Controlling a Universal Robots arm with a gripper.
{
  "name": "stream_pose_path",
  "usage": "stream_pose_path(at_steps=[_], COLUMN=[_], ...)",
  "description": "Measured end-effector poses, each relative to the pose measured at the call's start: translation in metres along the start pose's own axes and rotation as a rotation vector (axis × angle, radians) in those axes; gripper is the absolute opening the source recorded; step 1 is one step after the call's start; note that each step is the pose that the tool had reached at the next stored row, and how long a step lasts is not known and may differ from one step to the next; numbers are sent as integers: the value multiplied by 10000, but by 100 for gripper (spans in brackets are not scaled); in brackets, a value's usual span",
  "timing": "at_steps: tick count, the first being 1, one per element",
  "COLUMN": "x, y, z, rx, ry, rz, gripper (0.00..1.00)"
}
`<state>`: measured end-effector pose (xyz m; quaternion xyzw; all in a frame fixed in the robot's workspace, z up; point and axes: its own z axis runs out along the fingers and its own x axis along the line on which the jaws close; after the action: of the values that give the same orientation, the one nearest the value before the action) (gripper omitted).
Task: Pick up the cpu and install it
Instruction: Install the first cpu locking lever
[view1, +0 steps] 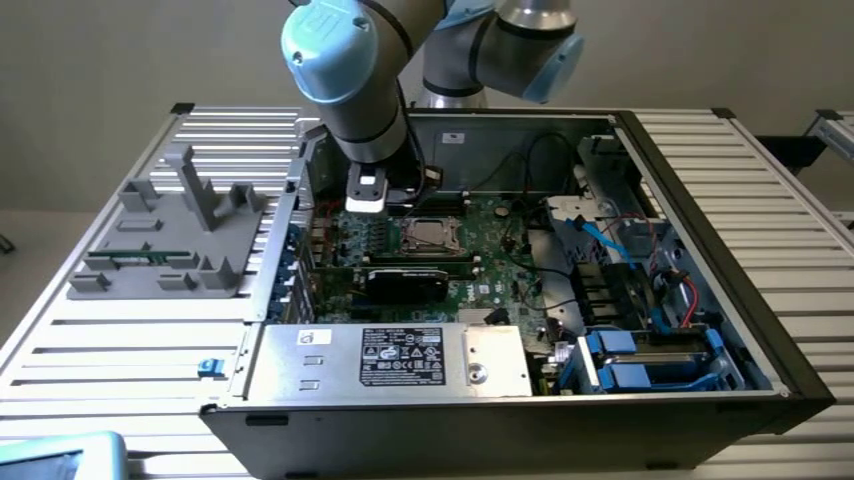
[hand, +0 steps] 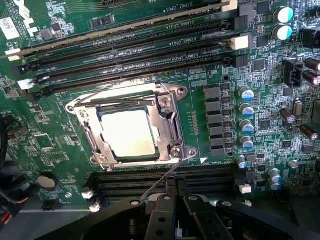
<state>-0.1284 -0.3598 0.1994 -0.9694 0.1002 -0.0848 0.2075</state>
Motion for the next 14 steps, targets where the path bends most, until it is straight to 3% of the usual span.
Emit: stream_pose_path(at_steps=[3, 4, 5, 9, 12, 14], x=[-4, -4, -4, -11, -18, -19], y=[3, 3, 3, 5, 7, 7], z=[8, 8, 9, 8, 6, 5], rx=[135, 142, 132, 125, 97, 89], ry=[29, 50, 77, 72, -33, -56], rz=[142, 196, 259, 293, 336, 347], gripper=[12, 12, 12, 12, 12, 12])
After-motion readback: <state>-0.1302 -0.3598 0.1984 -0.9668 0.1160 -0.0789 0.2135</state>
